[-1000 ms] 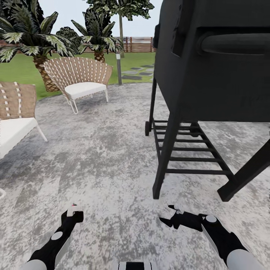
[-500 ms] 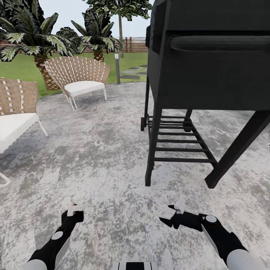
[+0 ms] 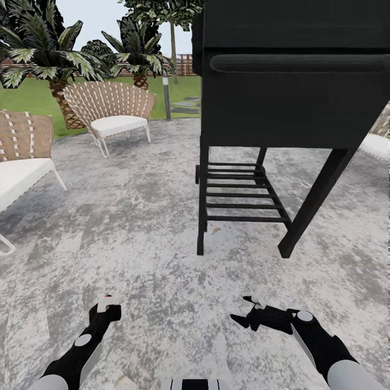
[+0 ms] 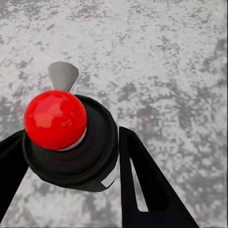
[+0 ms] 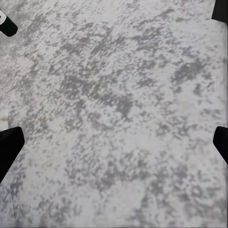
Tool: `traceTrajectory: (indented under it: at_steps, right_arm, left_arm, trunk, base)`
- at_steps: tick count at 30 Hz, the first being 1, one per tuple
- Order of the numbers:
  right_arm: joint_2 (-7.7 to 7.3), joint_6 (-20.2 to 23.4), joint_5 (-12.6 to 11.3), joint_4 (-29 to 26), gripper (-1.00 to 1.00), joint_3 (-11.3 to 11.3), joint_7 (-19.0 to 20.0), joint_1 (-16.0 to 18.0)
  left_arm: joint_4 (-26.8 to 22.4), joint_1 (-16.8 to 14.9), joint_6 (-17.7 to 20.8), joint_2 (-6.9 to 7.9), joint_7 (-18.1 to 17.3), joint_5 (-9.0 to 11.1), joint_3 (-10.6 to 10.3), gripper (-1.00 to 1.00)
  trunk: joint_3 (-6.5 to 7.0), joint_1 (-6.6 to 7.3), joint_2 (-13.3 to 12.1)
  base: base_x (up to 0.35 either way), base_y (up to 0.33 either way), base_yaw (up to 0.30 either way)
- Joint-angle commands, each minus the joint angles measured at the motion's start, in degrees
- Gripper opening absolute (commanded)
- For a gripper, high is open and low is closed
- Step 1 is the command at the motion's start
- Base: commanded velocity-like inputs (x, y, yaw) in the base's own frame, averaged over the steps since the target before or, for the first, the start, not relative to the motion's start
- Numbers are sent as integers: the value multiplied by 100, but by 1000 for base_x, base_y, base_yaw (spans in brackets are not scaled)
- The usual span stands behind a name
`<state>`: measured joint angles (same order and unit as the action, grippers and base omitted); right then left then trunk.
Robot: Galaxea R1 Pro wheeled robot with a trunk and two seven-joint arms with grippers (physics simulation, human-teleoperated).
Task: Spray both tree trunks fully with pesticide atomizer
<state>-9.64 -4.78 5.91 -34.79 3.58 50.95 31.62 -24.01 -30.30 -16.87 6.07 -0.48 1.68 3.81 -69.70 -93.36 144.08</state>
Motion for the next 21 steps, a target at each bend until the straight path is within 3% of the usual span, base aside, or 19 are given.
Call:
traceTrajectory:
  at_steps: [1,6,14,21]
  right_arm:
    - [-3,-50,50,-1,100,11,-6,2]
    - [-3,-50,50,-1,100,11,-6,2]
    - [-3,-53,50,-1,100,11,-6,2]
    - [11,-92,65,27,100,3,-40,2]
  left_arm:
    - [2,-2,-16,-1,-5,17,6,-100]
    - [2,-2,-18,1,-5,17,10,-100]
    - [2,-2,-18,15,-5,21,6,-100]
    - [9,-2,-6,25,-8,25,7,-100]
  trunk:
    - [3,3,2]
    - [44,3,2]
    - [115,3,2]
    - [333,22,-8]
  base:
    - [-215,-245,0]
    - [-178,-209,0]
    - [-22,-24,0]
    - [-1,-1,0]
